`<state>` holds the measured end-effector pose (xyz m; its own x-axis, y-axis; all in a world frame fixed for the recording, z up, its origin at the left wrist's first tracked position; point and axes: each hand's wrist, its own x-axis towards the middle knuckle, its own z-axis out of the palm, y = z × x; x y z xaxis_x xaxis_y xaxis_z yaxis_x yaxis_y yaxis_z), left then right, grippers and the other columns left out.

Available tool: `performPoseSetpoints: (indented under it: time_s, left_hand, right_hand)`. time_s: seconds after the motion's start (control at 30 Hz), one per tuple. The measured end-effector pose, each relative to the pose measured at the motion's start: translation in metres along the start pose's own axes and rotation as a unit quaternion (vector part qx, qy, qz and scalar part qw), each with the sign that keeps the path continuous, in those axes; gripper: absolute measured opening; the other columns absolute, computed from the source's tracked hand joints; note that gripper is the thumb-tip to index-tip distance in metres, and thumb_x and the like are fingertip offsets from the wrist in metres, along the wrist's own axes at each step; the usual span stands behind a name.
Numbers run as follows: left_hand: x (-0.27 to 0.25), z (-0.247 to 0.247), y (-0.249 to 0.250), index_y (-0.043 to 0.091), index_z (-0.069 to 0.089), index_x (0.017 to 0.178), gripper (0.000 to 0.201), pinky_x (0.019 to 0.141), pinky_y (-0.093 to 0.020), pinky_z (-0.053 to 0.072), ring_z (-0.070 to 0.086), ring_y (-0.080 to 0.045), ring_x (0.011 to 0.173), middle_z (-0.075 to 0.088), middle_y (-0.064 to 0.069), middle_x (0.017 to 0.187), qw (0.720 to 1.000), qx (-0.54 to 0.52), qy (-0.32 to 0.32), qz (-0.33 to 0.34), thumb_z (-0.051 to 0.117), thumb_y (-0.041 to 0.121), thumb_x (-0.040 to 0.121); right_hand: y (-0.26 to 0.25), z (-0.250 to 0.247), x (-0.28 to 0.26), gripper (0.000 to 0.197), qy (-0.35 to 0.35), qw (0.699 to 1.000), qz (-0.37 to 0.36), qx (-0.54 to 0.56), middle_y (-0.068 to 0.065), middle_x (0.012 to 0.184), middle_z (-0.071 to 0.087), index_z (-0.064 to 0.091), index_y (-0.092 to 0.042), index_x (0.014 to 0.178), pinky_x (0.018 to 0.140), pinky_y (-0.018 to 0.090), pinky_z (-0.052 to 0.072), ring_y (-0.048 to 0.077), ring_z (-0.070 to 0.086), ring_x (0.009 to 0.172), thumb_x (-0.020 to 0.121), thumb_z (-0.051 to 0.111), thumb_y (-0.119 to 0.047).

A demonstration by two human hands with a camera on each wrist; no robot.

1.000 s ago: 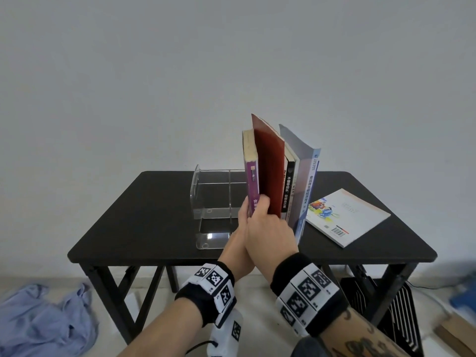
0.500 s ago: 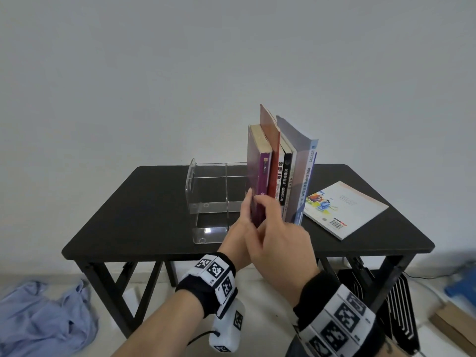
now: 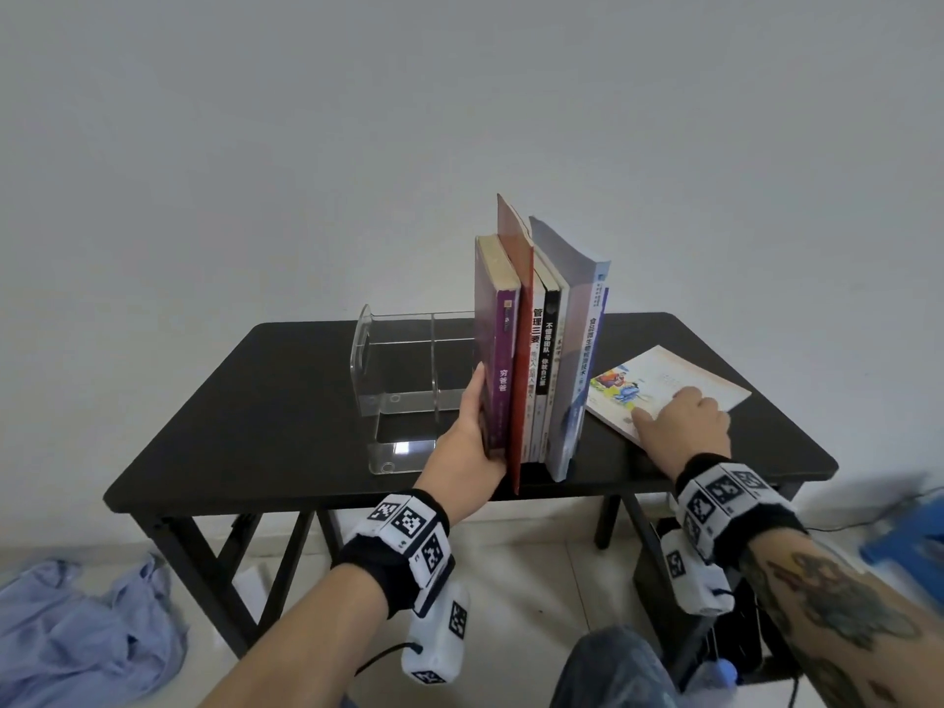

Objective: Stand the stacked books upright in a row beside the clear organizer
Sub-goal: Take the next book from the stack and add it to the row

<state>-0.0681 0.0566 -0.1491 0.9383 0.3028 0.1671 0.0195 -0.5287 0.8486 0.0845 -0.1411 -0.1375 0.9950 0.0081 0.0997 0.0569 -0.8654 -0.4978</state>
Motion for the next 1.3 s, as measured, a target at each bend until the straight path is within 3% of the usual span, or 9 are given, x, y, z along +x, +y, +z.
performPoseSetpoints:
  time_s: [0.2, 0.37, 0.6, 0.8, 0.9, 1.03, 1.1, 1.23, 1.3]
  left_hand:
    - [-0.001, -0.002, 0.002, 0.04, -0.011, 0.153, 0.109, 0.09, -0.026, 0.054, 0.065, -0.007, 0.102, 0.053, 0.018, 0.121, 1.0, 0.013, -0.007, -0.002, 0.063, -0.002, 0.086]
    - [-0.002, 0.0, 0.001, 0.041, -0.011, 0.153, 0.11, 0.092, -0.031, 0.054, 0.064, -0.009, 0.105, 0.056, 0.014, 0.125, 1.0, 0.015, -0.003, -0.006, 0.064, -0.002, 0.085]
    - [-0.003, 0.001, 0.0, 0.043, -0.012, 0.152, 0.111, 0.094, -0.033, 0.053, 0.065, -0.011, 0.105, 0.059, 0.004, 0.132, 1.0, 0.018, 0.004, -0.01, 0.064, -0.001, 0.085]
    - [-0.002, 0.0, 0.002, 0.042, -0.014, 0.152, 0.111, 0.091, -0.037, 0.055, 0.066, -0.014, 0.103, 0.059, 0.001, 0.133, 0.999, 0.034, 0.004, -0.01, 0.065, 0.001, 0.086]
    - [-0.002, 0.0, 0.001, 0.044, -0.015, 0.151, 0.111, 0.09, -0.038, 0.056, 0.067, -0.014, 0.101, 0.06, 0.001, 0.132, 0.999, 0.037, 0.004, -0.01, 0.065, 0.002, 0.086]
    - [-0.002, -0.002, 0.004, 0.042, -0.016, 0.151, 0.109, 0.088, -0.037, 0.056, 0.067, -0.013, 0.097, 0.058, -0.001, 0.134, 0.999, 0.047, 0.0, -0.006, 0.064, 0.004, 0.087]
    - [-0.001, -0.002, 0.004, 0.041, -0.017, 0.151, 0.109, 0.084, -0.037, 0.057, 0.068, -0.014, 0.09, 0.061, -0.003, 0.131, 0.998, 0.059, 0.0, -0.007, 0.064, 0.005, 0.088]
    - [-0.002, -0.004, 0.005, 0.042, -0.018, 0.151, 0.108, 0.08, -0.036, 0.058, 0.069, -0.014, 0.087, 0.061, -0.005, 0.13, 0.998, 0.065, -0.011, -0.016, 0.063, 0.005, 0.088]
    - [-0.002, -0.006, 0.008, 0.041, -0.018, 0.151, 0.109, 0.082, -0.037, 0.058, 0.069, -0.015, 0.09, 0.06, -0.006, 0.131, 0.998, 0.061, -0.021, -0.021, 0.064, 0.007, 0.088]
  right_hand:
    - [0.008, 0.002, 0.015, 0.084, -0.004, 0.993, 0.077, -0.089, 0.022, 0.135, 0.042, 0.04, -0.002, 0.131, 0.1, 0.043, 0.037, 0.037, 0.04, 0.123, 0.079, 0.061, -0.065]
    - [-0.002, -0.014, 0.026, 0.08, -0.086, 0.984, 0.091, -0.129, 0.014, 0.129, 0.05, 0.046, -0.003, 0.129, 0.098, 0.039, 0.038, 0.032, 0.045, 0.121, 0.077, 0.069, -0.058]
    - [-0.002, -0.034, 0.033, 0.064, -0.195, 0.972, 0.081, -0.104, 0.011, 0.1, 0.054, 0.056, 0.005, 0.12, 0.075, 0.029, 0.043, 0.027, 0.055, 0.096, 0.074, 0.083, -0.032]
    - [-0.001, -0.048, 0.019, 0.065, -0.229, 0.965, 0.097, -0.082, 0.016, 0.13, 0.056, 0.052, 0.005, 0.128, 0.081, 0.029, 0.043, 0.029, 0.055, 0.116, 0.08, 0.079, -0.029]
    - [0.006, -0.048, 0.019, 0.063, -0.223, 0.969, 0.101, -0.04, 0.017, 0.121, 0.058, 0.054, 0.005, 0.126, 0.075, 0.03, 0.042, 0.029, 0.055, 0.099, 0.077, 0.081, -0.024]
    - [0.01, -0.053, 0.016, 0.031, -0.203, 0.974, 0.102, 0.015, 0.013, 0.073, 0.059, 0.06, 0.002, 0.081, 0.05, 0.027, 0.036, 0.024, 0.053, 0.064, 0.075, 0.083, -0.017]
    - [0.007, -0.059, 0.014, 0.034, -0.187, 0.979, 0.086, 0.008, 0.011, 0.061, 0.054, 0.055, -0.001, 0.072, 0.045, 0.026, 0.033, 0.022, 0.048, 0.051, 0.074, 0.084, -0.02]
    - [-0.007, -0.072, 0.011, 0.031, -0.134, 0.989, 0.013, 0.053, 0.011, 0.06, 0.058, 0.063, 0.0, 0.084, 0.041, 0.022, 0.034, 0.022, 0.046, 0.041, 0.086, 0.07, -0.031]
    - [-0.016, -0.08, 0.006, 0.037, -0.068, 0.995, -0.039, 0.063, 0.017, 0.072, 0.065, 0.065, 0.0, 0.083, 0.052, 0.026, 0.041, 0.029, 0.059, 0.056, 0.094, 0.056, -0.034]
